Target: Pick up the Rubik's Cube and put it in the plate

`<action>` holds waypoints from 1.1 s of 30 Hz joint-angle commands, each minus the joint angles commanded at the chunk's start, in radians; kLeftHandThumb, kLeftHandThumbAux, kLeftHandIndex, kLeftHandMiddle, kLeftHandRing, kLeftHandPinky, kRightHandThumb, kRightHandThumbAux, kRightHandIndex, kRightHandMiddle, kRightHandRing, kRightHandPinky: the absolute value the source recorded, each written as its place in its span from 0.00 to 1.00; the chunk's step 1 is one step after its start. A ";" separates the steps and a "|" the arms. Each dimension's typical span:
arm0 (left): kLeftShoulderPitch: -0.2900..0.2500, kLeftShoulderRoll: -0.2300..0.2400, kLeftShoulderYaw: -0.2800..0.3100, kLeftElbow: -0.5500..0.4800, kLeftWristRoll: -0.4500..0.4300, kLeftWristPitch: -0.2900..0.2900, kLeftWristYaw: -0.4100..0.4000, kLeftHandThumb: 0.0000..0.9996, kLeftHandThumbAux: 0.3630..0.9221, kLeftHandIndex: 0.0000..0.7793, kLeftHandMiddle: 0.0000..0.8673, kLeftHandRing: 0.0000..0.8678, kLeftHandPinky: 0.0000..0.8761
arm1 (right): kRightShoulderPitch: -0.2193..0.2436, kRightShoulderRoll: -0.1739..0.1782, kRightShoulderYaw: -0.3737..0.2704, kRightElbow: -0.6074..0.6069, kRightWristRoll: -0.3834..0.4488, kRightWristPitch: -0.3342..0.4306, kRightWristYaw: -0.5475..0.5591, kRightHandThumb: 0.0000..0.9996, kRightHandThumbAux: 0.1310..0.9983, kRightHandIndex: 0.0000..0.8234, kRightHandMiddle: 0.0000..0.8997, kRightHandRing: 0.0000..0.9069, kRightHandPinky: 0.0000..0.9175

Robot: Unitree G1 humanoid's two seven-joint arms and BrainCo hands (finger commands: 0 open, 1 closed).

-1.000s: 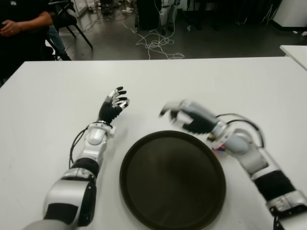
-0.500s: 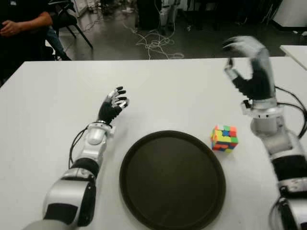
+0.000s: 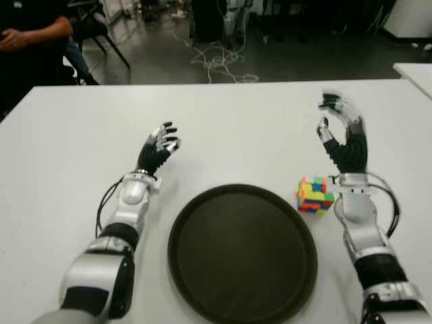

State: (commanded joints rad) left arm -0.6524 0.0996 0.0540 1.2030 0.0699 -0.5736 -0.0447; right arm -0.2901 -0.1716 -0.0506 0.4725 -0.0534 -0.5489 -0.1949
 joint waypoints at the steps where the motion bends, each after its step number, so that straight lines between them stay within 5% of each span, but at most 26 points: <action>1: 0.000 0.000 0.000 0.000 0.000 0.000 -0.001 0.16 0.43 0.17 0.22 0.22 0.18 | 0.011 0.000 -0.005 -0.012 0.021 0.022 0.022 0.67 0.71 0.48 0.33 0.29 0.28; 10: -0.001 0.000 0.001 0.001 -0.002 0.000 -0.005 0.17 0.44 0.17 0.22 0.22 0.21 | 0.082 -0.007 -0.009 -0.148 0.077 0.206 0.139 0.66 0.71 0.48 0.30 0.29 0.31; 11: -0.001 -0.001 0.001 0.001 -0.003 0.001 -0.006 0.17 0.45 0.16 0.21 0.22 0.21 | 0.090 -0.011 -0.005 -0.166 0.073 0.226 0.151 0.46 0.73 0.38 0.29 0.28 0.28; 13: -0.001 0.000 0.002 0.001 -0.003 0.002 -0.008 0.17 0.46 0.16 0.21 0.22 0.21 | 0.114 -0.027 0.009 -0.209 0.055 0.264 0.178 0.26 0.76 0.29 0.28 0.26 0.25; 17: -0.001 0.001 0.001 -0.001 -0.002 0.001 -0.007 0.17 0.47 0.16 0.20 0.22 0.22 | 0.134 -0.039 0.013 -0.257 0.033 0.300 0.201 0.09 0.78 0.21 0.27 0.24 0.21; 29: 0.001 0.007 0.001 0.001 0.001 -0.002 -0.002 0.17 0.47 0.17 0.22 0.23 0.19 | 0.201 -0.102 0.016 -0.339 -0.050 0.245 0.252 0.00 0.79 0.21 0.26 0.24 0.21; 33: 0.003 0.007 0.002 0.001 -0.001 -0.001 -0.004 0.17 0.47 0.17 0.22 0.22 0.18 | 0.208 -0.159 -0.014 -0.416 -0.015 0.263 0.320 0.00 0.81 0.22 0.26 0.23 0.21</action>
State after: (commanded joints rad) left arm -0.6499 0.1070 0.0558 1.2037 0.0693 -0.5747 -0.0484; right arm -0.0817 -0.3310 -0.0645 0.0567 -0.0680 -0.2863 0.1252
